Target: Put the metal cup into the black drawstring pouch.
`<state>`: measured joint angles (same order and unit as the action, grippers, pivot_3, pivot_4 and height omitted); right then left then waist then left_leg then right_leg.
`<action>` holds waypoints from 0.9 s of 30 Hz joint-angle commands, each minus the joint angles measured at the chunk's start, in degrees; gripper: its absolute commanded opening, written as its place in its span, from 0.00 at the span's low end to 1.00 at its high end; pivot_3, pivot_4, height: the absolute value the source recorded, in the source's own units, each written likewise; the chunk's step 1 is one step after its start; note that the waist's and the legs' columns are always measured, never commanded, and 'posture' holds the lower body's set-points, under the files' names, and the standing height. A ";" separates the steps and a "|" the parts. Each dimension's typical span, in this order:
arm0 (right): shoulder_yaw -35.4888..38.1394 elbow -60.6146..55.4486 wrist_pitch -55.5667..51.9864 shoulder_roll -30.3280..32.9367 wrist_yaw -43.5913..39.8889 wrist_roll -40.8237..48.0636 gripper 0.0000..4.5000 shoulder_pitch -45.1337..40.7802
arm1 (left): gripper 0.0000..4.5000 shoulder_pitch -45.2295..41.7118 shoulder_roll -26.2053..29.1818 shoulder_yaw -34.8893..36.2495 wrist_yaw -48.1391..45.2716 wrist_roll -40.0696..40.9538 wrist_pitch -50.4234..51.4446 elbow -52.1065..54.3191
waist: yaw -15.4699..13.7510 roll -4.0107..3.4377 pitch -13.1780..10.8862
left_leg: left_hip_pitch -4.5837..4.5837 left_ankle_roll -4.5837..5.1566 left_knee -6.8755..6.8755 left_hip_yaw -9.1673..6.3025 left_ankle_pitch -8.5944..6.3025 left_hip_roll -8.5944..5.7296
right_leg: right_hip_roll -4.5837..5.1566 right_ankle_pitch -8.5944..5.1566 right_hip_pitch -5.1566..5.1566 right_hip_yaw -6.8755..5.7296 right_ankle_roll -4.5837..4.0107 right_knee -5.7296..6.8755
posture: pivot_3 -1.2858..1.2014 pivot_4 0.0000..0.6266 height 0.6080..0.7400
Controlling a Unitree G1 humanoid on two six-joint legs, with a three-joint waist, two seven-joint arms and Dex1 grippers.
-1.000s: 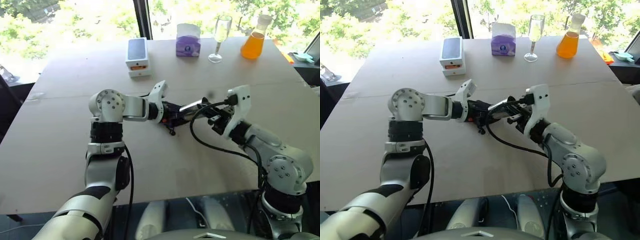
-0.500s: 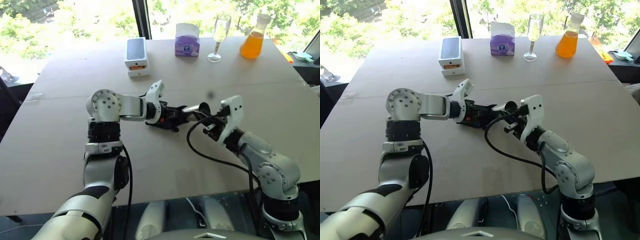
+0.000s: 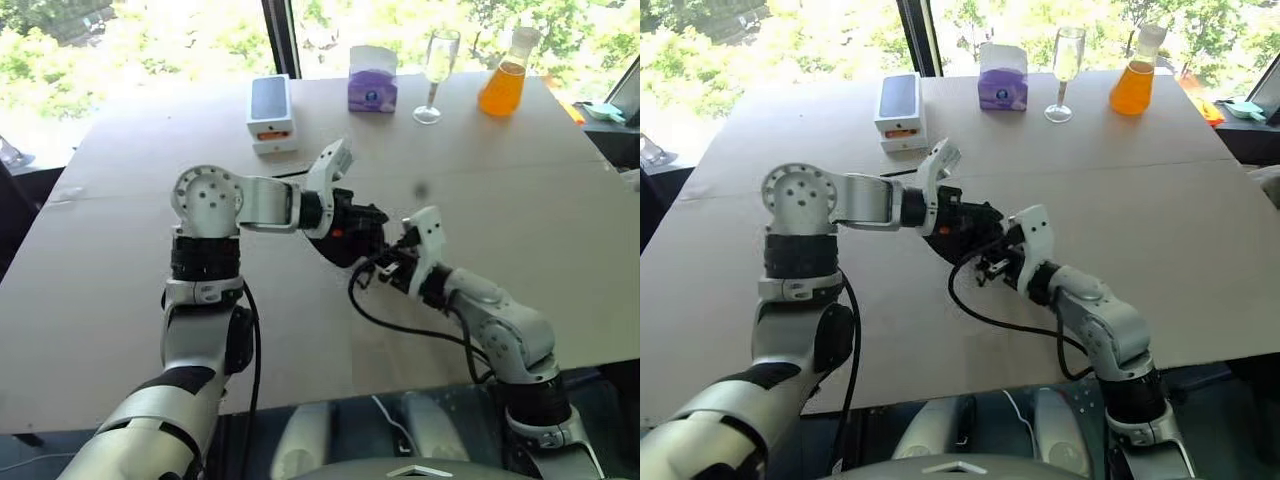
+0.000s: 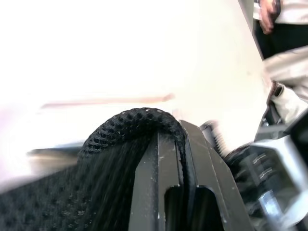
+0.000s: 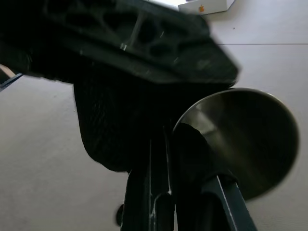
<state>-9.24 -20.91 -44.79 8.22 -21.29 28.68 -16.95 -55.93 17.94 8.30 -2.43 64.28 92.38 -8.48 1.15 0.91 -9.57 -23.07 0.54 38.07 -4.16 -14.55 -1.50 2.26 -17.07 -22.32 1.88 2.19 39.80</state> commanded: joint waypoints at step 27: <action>11.27 -5.87 1.53 3.62 -0.94 9.12 0.02 0.81 | 0.00 14.65 23.62 -12.89 -48.36 -26.76 -42.46 6.84 | 0.76 -0.04 -0.06 | 0.00 -0.05 -0.52 0.45 0.04 0.09 | -0.09 0.00 -0.37 0.48 -0.02 -0.13 | 0.52 0.24 1.00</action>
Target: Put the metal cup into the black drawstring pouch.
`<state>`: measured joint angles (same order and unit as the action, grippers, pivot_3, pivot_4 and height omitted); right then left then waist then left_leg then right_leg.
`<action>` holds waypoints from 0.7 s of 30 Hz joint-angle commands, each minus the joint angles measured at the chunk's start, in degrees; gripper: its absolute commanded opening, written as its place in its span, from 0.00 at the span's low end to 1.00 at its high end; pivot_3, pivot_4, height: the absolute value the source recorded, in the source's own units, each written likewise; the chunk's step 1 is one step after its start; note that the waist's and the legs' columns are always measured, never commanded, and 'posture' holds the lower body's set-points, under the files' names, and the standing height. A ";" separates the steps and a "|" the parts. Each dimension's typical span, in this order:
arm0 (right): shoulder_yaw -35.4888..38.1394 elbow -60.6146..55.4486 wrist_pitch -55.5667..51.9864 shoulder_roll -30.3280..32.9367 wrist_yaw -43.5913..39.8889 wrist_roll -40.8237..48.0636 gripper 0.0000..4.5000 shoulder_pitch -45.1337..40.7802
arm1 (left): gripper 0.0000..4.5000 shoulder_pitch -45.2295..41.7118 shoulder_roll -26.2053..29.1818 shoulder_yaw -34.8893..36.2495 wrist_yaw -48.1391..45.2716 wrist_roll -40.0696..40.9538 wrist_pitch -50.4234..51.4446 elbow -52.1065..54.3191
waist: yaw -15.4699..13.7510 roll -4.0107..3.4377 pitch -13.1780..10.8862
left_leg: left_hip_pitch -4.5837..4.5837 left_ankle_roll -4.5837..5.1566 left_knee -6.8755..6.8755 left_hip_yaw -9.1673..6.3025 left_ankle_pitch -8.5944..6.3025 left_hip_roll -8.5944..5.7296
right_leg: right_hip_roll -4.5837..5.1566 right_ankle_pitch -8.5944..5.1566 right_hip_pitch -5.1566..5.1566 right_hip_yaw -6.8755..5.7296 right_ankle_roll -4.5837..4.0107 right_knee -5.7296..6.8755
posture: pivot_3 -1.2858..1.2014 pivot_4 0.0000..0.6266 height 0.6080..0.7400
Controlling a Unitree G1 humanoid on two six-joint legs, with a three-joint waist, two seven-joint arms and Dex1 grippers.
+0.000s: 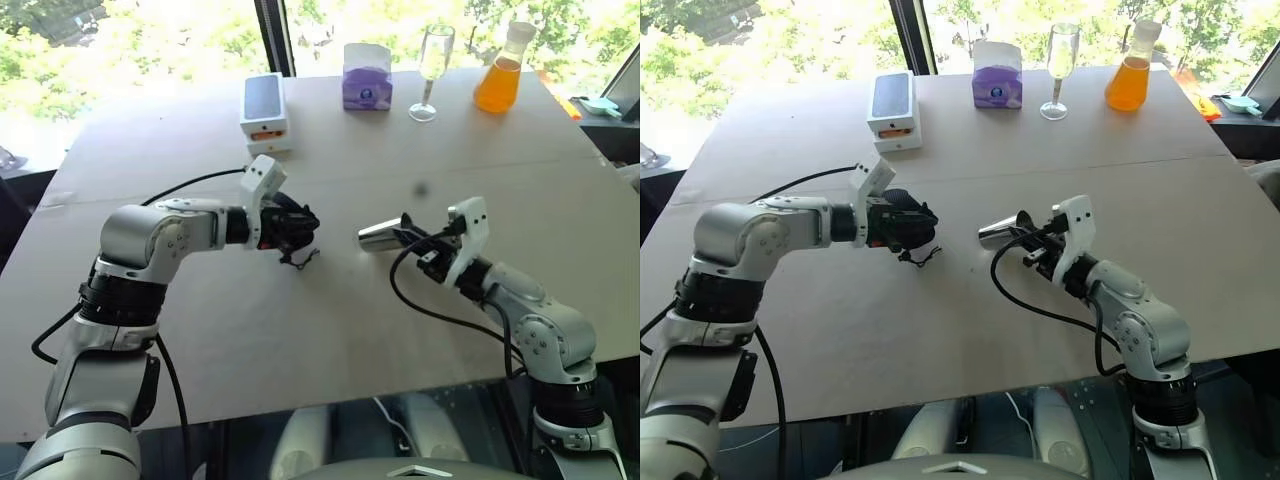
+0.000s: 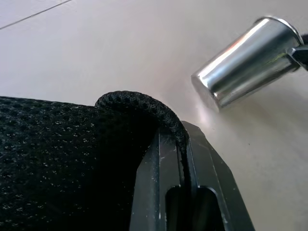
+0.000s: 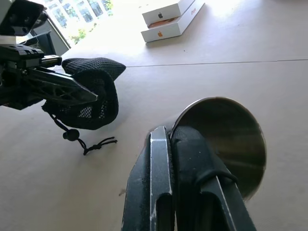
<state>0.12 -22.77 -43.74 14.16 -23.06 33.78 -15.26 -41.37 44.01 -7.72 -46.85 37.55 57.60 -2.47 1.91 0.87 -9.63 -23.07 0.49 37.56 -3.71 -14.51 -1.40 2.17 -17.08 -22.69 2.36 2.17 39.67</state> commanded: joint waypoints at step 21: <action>4.56 -11.04 0.31 -4.84 10.24 11.49 0.02 6.30 | 0.00 4.58 -13.77 18.90 12.85 8.33 23.30 -10.49 | 0.89 0.05 0.02 | 0.16 0.01 -0.15 0.03 0.00 0.12 | -0.12 0.01 -0.11 0.30 0.01 0.19 | 0.52 0.24 1.00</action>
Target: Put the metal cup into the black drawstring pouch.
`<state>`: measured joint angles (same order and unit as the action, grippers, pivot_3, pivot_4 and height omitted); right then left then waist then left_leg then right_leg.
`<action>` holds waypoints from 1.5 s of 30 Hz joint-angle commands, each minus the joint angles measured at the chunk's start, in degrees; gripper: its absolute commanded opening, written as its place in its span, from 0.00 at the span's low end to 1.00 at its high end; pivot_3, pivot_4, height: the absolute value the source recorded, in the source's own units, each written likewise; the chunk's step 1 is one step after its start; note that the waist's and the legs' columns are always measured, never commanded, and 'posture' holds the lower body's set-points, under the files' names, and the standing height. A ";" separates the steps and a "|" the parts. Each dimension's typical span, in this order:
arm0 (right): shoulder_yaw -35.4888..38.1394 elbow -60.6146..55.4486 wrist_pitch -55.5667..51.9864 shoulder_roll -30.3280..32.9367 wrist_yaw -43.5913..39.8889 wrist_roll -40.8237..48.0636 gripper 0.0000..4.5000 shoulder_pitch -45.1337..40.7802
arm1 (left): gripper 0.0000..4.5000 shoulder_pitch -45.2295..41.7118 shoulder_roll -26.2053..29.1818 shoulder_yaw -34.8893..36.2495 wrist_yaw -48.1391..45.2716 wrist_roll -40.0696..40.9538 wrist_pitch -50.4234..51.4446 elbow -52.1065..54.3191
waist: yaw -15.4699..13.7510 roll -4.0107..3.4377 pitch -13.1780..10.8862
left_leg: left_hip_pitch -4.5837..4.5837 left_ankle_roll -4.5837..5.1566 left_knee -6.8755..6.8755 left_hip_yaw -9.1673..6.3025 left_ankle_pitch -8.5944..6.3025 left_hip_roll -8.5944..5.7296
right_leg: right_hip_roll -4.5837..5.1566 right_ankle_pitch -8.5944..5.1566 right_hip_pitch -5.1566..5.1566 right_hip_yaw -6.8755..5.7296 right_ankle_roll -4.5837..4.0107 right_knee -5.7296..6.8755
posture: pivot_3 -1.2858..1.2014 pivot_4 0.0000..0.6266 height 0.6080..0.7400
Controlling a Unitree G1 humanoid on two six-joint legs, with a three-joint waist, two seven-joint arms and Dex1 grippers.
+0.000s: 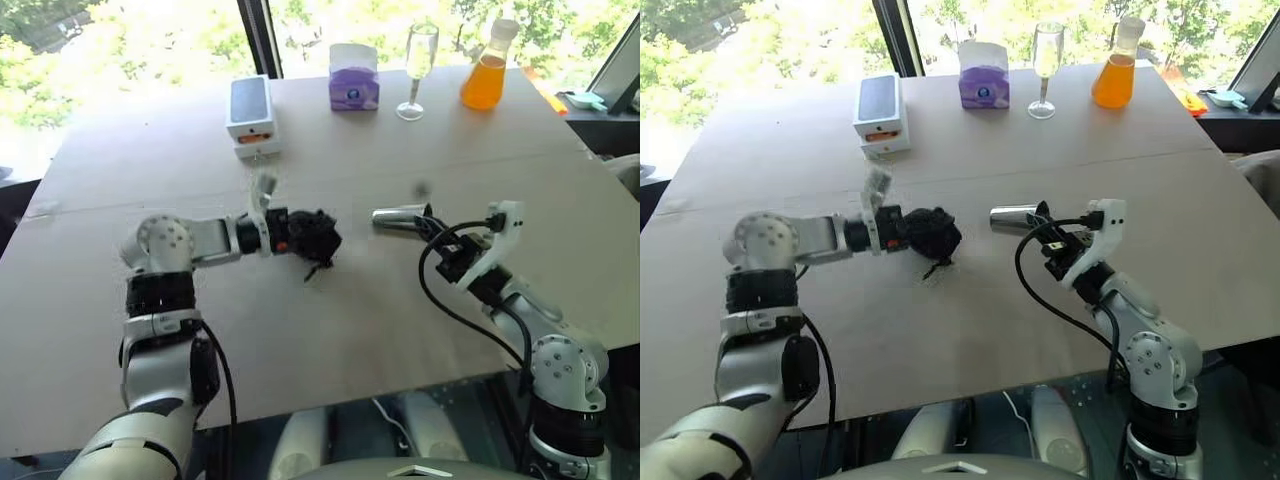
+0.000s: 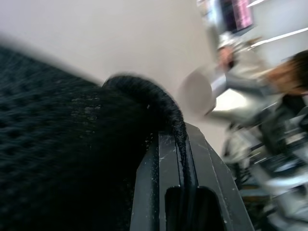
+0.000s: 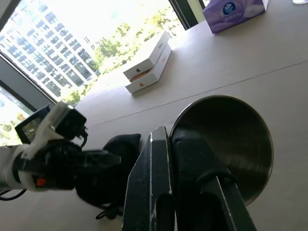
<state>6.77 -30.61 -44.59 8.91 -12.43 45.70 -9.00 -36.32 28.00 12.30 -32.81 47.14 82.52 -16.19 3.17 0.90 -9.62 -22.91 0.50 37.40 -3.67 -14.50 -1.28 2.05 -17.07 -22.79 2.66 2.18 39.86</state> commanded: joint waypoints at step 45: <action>-10.79 11.19 10.86 -9.40 -8.18 -4.88 0.02 -1.48 | 0.00 -6.88 -14.67 13.93 24.18 -6.63 9.98 7.00 | -0.89 0.10 0.05 | -0.04 -0.04 0.07 -0.05 0.01 -0.09 | 0.09 0.02 0.03 -0.17 0.01 0.02 | 0.52 0.24 1.00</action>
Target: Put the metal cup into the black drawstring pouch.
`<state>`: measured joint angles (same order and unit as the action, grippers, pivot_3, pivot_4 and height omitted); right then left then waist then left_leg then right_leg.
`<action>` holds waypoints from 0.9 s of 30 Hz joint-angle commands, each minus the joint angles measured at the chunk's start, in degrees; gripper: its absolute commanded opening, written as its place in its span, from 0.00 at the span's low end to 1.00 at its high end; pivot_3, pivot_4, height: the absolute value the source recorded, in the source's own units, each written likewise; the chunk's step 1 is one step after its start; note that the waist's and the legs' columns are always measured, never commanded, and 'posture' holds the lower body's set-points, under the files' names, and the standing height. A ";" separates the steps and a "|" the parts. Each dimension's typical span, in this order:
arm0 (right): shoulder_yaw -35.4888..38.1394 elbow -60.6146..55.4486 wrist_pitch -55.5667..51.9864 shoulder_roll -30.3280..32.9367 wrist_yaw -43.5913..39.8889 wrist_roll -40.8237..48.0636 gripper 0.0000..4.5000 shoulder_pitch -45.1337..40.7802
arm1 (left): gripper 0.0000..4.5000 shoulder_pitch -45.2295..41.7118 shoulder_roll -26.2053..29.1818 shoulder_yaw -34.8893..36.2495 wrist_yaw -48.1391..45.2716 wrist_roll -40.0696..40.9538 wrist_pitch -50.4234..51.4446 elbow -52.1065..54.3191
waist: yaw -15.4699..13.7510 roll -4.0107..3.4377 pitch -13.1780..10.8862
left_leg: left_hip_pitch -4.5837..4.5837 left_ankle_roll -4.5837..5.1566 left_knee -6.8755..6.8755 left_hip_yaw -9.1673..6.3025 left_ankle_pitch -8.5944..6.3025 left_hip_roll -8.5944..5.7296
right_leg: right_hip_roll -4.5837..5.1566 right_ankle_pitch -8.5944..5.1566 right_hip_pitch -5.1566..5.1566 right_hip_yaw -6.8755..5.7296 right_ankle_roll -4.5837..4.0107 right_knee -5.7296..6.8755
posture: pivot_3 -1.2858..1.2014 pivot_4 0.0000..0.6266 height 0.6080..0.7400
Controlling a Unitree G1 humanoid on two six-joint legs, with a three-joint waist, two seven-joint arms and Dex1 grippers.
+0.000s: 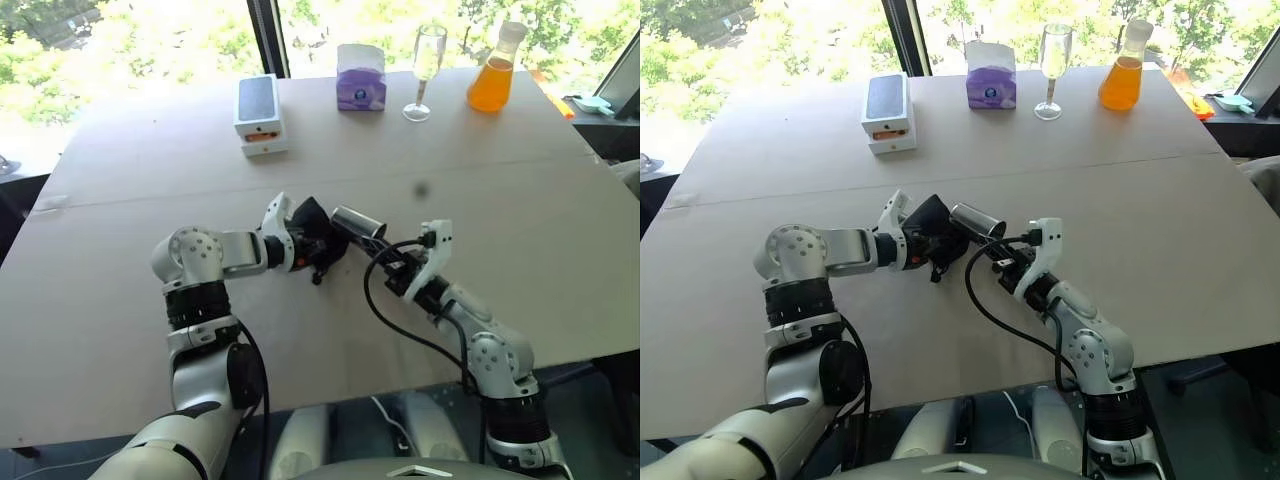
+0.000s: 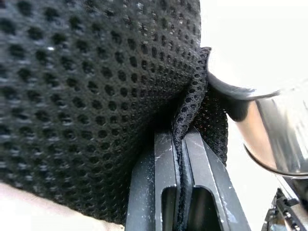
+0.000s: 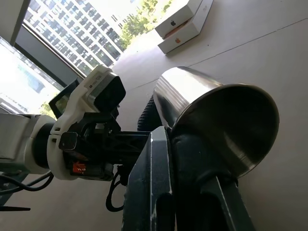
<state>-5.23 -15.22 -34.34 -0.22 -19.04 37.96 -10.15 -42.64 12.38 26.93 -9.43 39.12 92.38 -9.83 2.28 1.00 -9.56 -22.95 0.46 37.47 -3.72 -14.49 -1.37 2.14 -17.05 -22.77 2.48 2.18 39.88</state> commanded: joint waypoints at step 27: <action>-4.56 -6.83 -3.69 17.13 -9.48 -4.26 0.02 2.28 | 0.00 -1.84 -0.05 -1.49 0.42 1.84 0.12 3.91 | -0.25 0.01 0.00 | -0.01 -0.01 0.01 0.00 0.00 -0.02 | 0.00 0.00 0.01 -0.01 0.00 -0.02 | 0.52 0.24 1.00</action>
<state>-9.99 -19.46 -38.12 16.31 -26.99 33.80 -7.96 -42.90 12.41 24.57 -8.51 40.67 92.37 -7.96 2.03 1.01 -9.56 -22.96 0.45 37.48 -3.73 -14.49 -1.39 2.13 -17.05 -22.75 2.46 2.18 39.86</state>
